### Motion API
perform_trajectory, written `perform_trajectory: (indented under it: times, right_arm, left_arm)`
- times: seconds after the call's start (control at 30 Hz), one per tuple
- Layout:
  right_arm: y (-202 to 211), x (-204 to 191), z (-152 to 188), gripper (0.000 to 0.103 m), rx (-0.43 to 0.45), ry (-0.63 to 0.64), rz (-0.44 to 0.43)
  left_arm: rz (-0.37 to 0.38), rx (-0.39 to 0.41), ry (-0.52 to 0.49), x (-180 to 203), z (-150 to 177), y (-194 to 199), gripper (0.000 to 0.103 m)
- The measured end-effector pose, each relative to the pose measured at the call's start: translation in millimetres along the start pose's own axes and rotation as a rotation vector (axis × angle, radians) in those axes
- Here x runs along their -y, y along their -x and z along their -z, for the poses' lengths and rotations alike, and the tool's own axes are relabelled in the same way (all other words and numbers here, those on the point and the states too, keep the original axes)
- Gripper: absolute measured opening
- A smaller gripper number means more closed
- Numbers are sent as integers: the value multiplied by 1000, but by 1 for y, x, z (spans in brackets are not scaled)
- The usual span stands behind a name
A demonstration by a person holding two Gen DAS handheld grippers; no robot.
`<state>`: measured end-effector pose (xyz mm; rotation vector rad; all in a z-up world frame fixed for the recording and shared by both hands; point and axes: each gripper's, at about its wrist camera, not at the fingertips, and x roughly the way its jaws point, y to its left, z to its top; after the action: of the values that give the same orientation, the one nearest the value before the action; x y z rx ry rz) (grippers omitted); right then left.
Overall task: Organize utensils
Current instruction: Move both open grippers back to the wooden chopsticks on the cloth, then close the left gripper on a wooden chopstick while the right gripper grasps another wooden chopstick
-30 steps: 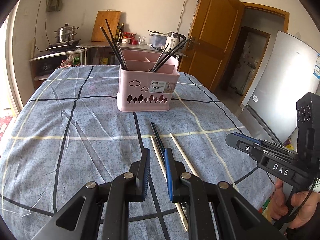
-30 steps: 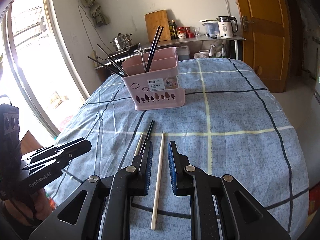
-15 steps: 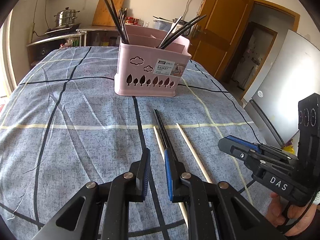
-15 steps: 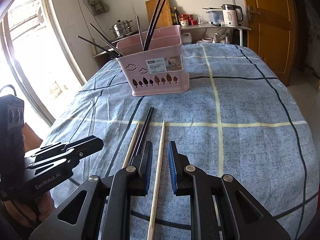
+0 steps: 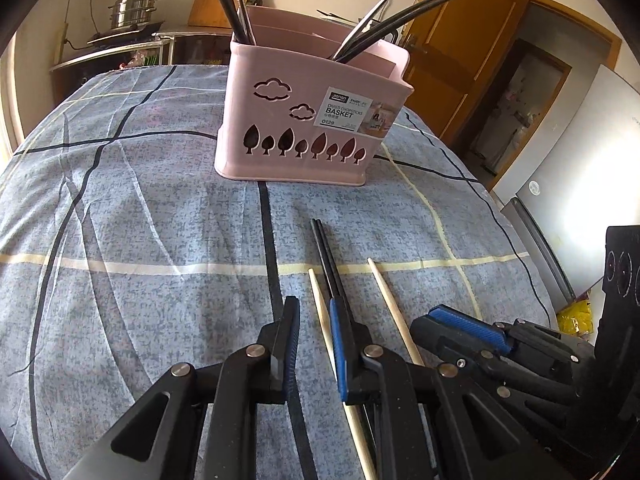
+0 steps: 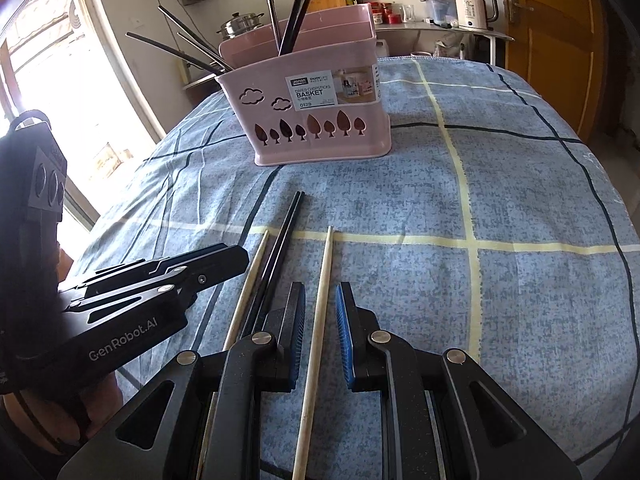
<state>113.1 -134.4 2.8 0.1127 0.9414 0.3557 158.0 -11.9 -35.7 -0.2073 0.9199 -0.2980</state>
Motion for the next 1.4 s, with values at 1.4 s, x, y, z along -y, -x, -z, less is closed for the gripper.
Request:
perform_trajectory:
  times: [1.4]
  right_arm:
    - [-37,4,-32,16,-103,31,69]
  left_arm:
    - [-130,-85,-104,-7,-11,-11,6]
